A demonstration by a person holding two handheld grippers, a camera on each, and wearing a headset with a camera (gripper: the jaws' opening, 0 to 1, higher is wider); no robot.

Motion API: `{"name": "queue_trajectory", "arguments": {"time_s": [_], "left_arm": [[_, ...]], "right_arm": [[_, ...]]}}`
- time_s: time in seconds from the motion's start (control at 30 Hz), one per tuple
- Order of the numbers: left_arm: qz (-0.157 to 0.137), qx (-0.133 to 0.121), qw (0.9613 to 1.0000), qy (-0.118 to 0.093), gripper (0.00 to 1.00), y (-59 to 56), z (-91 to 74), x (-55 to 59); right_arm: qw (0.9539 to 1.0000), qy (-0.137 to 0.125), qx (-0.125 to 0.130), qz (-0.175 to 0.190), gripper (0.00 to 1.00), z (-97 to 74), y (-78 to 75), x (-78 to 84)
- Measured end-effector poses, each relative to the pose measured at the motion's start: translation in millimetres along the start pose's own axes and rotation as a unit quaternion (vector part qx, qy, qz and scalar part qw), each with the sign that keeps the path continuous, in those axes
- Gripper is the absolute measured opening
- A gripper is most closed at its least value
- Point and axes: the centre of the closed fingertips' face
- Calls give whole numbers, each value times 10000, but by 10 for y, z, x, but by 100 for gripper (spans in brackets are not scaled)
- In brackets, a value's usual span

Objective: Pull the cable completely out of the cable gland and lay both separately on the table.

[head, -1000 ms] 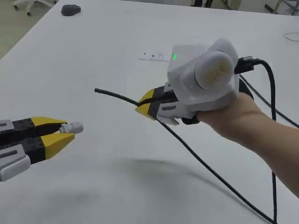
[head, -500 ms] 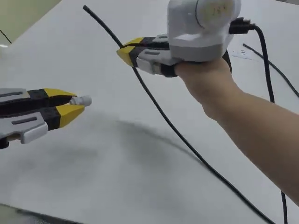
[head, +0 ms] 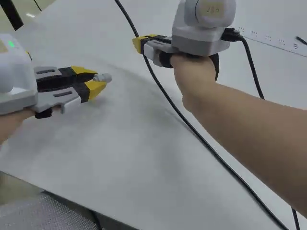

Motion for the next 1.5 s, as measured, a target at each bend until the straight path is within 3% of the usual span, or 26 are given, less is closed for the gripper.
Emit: {"name": "queue_trajectory", "arguments": {"time_s": [0.07, 0.2, 0.3, 0.4, 0.43, 0.5, 0.57, 0.67, 0.73, 0.83, 0.9, 1.0, 1.07, 1.13, 1.17, 1.23, 1.27, 1.37, 1.43, 1.47, 1.5], "left_arm": [[106, -85, 9999, 98, 14, 69, 89, 72], [197, -109, 9990, 376, 14, 99, 215, 241], [178, -160, 9987, 455, 14, 106, 254, 304], [450, -201, 9971, 588, 15, 94, 247, 353], [597, -226, 9966, 518, 15, 99, 246, 336], [568, -220, 9969, 506, 15, 100, 240, 336], [545, -187, 9972, 476, 15, 92, 247, 329], [584, -245, 9965, 540, 15, 103, 249, 341], [634, -168, 9958, 641, 20, 64, 238, 375], [704, -122, 9956, 604, 24, 38, 208, 355], [650, -152, 9959, 613, 33, 59, 195, 350], [555, -84, 9967, 586, 47, 37, 161, 305], [653, 28, 9971, 382, 54, -25, 149, 199], [704, 46, 9967, 411, 65, -62, 121, 111], [643, 134, 9974, 311, 72, -106, 120, 30], [398, 168, 9988, 210, 97, -140, 122, -63], [259, 180, 9986, 425, 96, -158, 81, -39], [193, 264, 9966, 750, 100, -208, 42, -15], [-15, 379, 9974, 607, 100, -297, 15, -110], [-1, 385, 9973, 618, 100, -308, 1, -130], [-21, 388, 9971, 655, 100, -331, -18, -149]], "right_arm": [[10000, 39, 47, 15, 0, 51, -32, 59], [9997, 205, 161, 16, 0, 93, -54, 206], [9992, 311, 253, 93, 0, 121, -96, 289], [9985, 417, 287, -184, 0, 130, -80, 337], [9982, 447, 287, -281, 0, 131, -70, 351], [9978, 493, 180, -405, 0, 146, -14, 379], [9959, 546, 333, -634, 0, 149, -36, 402], [9949, 628, 378, -688, 14, 152, -15, 434], [9927, 722, 424, -864, 15, 132, -29, 444], [9903, 837, 480, -998, 20, 70, -53, 471], [9859, 949, 543, -1264, 24, 21, -90, 481], [9867, 890, 687, -1174, 33, -84, -120, 466], [9912, 721, 735, -835, 48, -173, -105, 429], [9905, 674, 839, -860, 62, -303, -130, 414], [9908, 673, 893, -763, 65, -397, -148, 424], [9936, 625, 866, -357, 72, -461, -197, 442], [9938, 573, 937, -163, 77, -583, -213, 450], [9935, 497, 1028, 31, 92, -900, -262, 478], [9924, 466, 1127, 161, 96, -1161, -319, 507], [9901, 413, 1315, 249, 97, -1337, -379, 520], [9902, 408, 1308, 252, 98, -1428, -388, 522]]}}
Point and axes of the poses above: the centre of the closed fingertips' face, and the gripper's own axes: z roughly forward along the fingers, y roughly to its left, x roughly out of its underside, and after that the axes turned 14 degrees about z, right-handed
